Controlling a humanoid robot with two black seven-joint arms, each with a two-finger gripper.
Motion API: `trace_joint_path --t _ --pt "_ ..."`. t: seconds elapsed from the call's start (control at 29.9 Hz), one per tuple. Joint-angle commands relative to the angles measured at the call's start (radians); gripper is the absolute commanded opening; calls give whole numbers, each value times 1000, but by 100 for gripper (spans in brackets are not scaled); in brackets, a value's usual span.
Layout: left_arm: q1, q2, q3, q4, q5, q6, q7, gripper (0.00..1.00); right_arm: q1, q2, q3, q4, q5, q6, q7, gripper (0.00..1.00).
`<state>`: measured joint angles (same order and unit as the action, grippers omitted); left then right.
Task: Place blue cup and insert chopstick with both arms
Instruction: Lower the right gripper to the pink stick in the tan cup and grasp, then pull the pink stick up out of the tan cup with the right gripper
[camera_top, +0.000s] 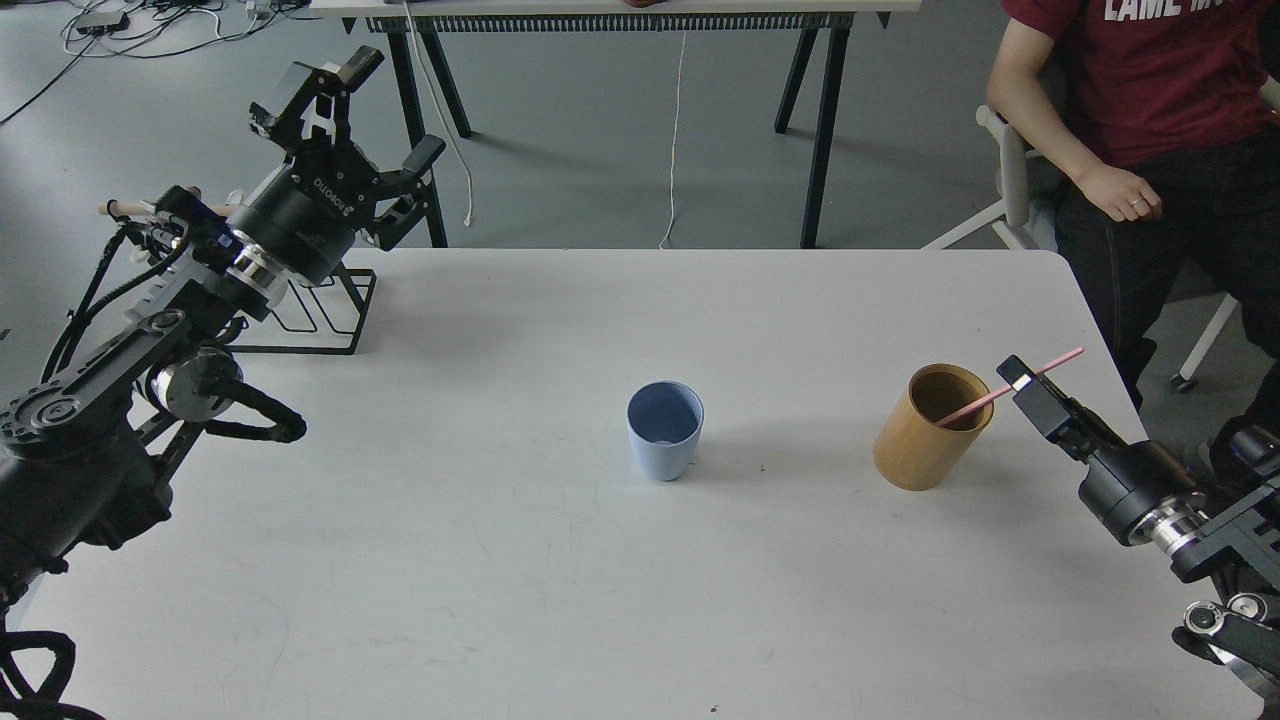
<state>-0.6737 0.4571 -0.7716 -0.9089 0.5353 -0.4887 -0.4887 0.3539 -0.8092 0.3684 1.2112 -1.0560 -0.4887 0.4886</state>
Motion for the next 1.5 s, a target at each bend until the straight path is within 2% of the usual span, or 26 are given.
trace_joint_path --t 0.0,0.07,0.47,1.04,1.24,1.47 --pt "0 0 0 1 -1 0 0 99 11 1 -26 -13 -9 0 0 43" --pt "0 0 0 1 -1 0 0 99 31 2 -43 -13 -9 0 0 42" --pt "0 -5 0 13 -3 0 0 99 45 8 -71 -13 -10 0 0 19" --pt "8 -8 0 13 -31 0 0 99 56 -8 -71 -12 -25 0 0 6" --pt "13 -8 0 13 -31 0 0 99 77 -88 -69 14 -24 0 0 4" --pt "13 -15 0 13 -31 0 0 99 92 -218 -46 158 -21 0 0 2"
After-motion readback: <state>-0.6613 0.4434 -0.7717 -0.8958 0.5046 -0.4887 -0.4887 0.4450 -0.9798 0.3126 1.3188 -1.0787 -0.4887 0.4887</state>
